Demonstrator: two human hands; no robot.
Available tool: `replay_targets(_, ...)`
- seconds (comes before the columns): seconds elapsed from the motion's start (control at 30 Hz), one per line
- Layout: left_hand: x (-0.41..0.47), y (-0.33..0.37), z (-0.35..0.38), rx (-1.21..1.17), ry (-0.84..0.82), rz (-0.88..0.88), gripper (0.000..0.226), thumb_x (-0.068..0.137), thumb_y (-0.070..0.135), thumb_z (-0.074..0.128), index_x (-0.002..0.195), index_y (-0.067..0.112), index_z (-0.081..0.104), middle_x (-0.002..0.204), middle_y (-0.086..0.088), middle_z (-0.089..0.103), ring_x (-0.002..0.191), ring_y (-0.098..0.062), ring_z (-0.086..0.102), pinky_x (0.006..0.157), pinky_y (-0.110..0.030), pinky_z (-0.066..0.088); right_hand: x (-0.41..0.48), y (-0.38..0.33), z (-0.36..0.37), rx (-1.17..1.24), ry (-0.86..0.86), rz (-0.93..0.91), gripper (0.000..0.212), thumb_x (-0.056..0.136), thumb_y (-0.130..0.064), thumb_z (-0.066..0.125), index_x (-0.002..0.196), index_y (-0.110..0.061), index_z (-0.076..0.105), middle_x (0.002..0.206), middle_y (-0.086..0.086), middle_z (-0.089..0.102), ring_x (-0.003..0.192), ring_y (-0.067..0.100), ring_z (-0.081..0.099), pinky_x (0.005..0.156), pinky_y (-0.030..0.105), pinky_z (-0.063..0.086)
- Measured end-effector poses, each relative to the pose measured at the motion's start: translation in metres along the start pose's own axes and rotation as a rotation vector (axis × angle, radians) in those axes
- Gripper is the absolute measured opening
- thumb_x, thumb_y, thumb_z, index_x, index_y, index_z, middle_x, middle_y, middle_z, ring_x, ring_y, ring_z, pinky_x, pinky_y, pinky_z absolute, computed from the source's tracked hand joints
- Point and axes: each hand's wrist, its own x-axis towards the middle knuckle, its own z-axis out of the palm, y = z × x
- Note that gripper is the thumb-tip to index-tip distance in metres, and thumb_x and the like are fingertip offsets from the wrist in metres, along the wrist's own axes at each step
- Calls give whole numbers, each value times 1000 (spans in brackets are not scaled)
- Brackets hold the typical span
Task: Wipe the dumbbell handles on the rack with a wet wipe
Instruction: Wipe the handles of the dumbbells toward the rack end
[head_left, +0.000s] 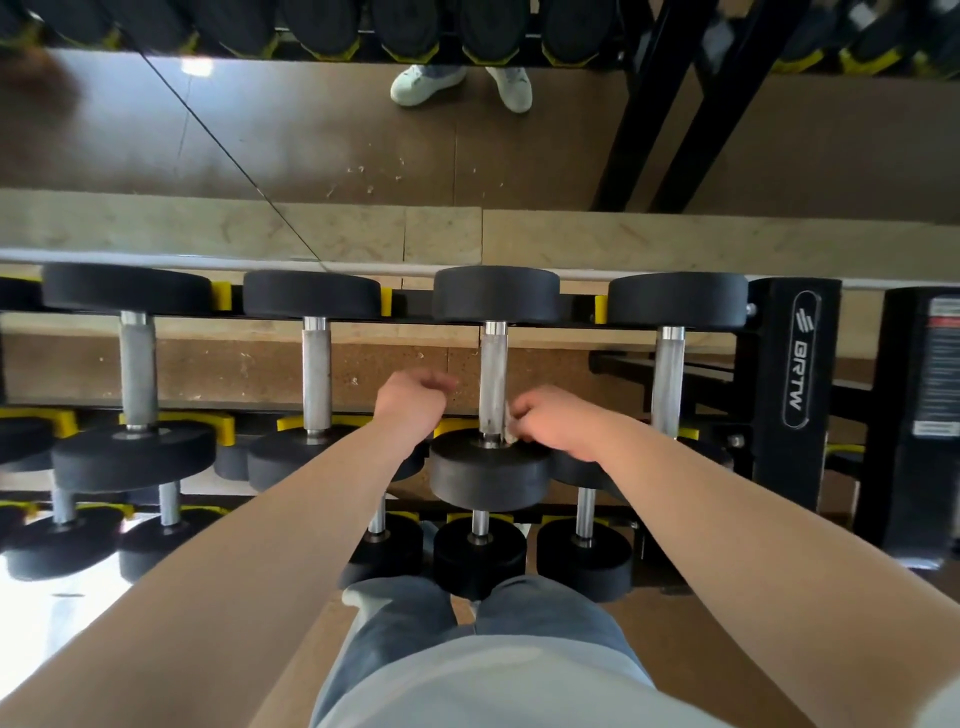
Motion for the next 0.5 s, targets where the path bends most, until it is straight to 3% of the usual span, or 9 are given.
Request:
replay_targets(0.07, -1, -1, 2, -32, -1, -16, 24, 99, 13, 60, 96, 34, 71, 111, 8, 68, 83, -9, 65, 67, -25, 58, 5, -2, -4, 127, 30, 7, 21, 95, -5, 64, 113, -12, 72, 106, 8, 72, 99, 24, 70, 94, 41, 58)
replay_targets(0.17, -1, -4, 4, -75, -29, -18, 19, 99, 14, 60, 101, 31, 70, 97, 4, 73, 89, -13, 71, 73, -27, 60, 11, -15, -19, 754, 184, -53, 28, 93, 4, 63, 114, -12, 71, 114, 12, 70, 103, 27, 68, 98, 46, 58)
replay_targets(0.23, -2, -6, 4, -94, -33, -8, 16, 100, 17, 60, 100, 31, 68, 93, 2, 74, 88, -14, 72, 76, -29, 61, 11, -23, -23, 884, 333, -119, 23, 96, -2, 64, 112, -17, 72, 112, 9, 70, 100, 25, 68, 96, 43, 59)
replay_targets(0.33, -4, -7, 4, -107, -25, -19, 6, 100, 23, 64, 100, 28, 67, 90, 0, 73, 87, -14, 71, 78, -31, 62, -7, -22, -6, 481, 463, -160, 31, 100, -22, 64, 131, -22, 66, 118, -3, 72, 96, 10, 69, 83, 22, 54)
replay_targets(0.4, -4, -7, 5, -74, -2, -8, 6, 97, 25, 68, 92, 28, 66, 88, 1, 73, 85, -14, 70, 78, -31, 62, -23, -11, 9, 247, 456, -191, 32, 98, -27, 67, 130, -22, 68, 121, -11, 69, 99, 4, 67, 76, 13, 47)
replay_targets(0.5, -5, -7, 4, -58, 16, -28, 13, 96, 35, 69, 93, 22, 66, 86, -1, 73, 82, -14, 71, 79, -33, 63, -30, 4, 25, 6, 348, -251, 20, 94, -25, 73, 113, -26, 68, 115, -12, 68, 95, 0, 61, 85, 21, 53)
